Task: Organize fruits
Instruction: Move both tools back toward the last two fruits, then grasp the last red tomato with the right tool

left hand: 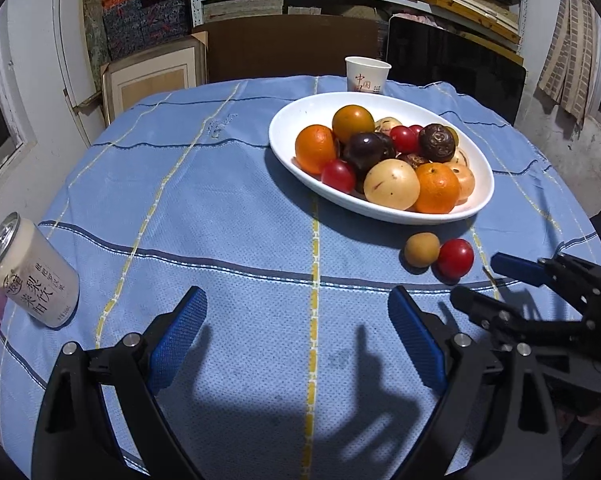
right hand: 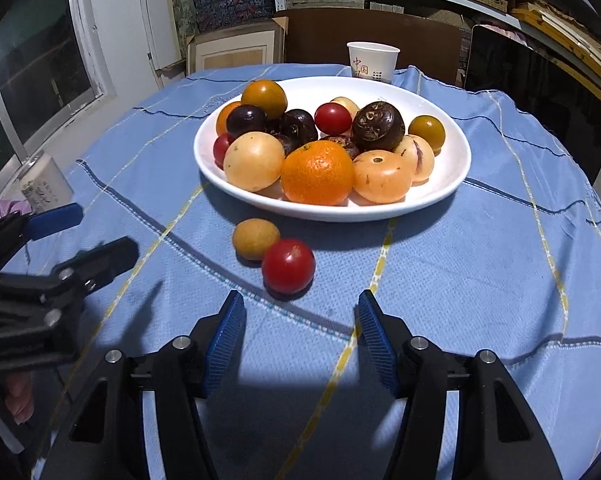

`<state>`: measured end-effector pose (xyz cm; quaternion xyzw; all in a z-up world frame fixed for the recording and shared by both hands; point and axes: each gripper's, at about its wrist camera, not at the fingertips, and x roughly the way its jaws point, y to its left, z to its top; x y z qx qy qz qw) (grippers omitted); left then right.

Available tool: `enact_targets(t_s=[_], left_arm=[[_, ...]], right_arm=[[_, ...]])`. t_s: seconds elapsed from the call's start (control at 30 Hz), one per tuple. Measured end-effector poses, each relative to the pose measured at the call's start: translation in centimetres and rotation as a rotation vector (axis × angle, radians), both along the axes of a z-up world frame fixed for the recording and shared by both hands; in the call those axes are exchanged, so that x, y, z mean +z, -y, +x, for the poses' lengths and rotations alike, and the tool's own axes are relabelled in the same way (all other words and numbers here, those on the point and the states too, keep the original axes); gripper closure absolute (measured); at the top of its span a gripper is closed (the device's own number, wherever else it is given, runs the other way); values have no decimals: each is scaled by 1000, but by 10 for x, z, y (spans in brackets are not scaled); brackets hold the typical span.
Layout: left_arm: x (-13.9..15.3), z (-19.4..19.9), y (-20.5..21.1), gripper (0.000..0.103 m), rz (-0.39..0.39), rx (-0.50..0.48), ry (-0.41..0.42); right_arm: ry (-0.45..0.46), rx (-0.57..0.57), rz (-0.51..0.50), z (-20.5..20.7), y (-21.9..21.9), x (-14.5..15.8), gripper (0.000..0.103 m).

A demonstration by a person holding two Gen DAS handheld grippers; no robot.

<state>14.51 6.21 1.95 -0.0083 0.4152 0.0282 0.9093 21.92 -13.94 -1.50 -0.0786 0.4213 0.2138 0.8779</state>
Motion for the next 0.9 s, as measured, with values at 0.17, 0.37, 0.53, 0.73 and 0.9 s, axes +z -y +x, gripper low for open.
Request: enact_targets(t_s=[0.17,0.37,0.53,0.73,0.9], left_arm=[[-1,3,-4,13,-13,14,-6],[-6,6,-2,13,-6,9,-21],[-11,8,1,13,-26,-19,-30],[-19,10,10,13,9,-31,-46],[-19,8,19,13,18,-53,-41]], right_arm=[[0,-1,-18,11,-8,-5,52],[9,8,4,19,-11,-5,69],[6,8,20,17,-7,-5,74],[-4,-46,47,-1,23,-1,74],[-20,-131,107,-21,54,2,74]])
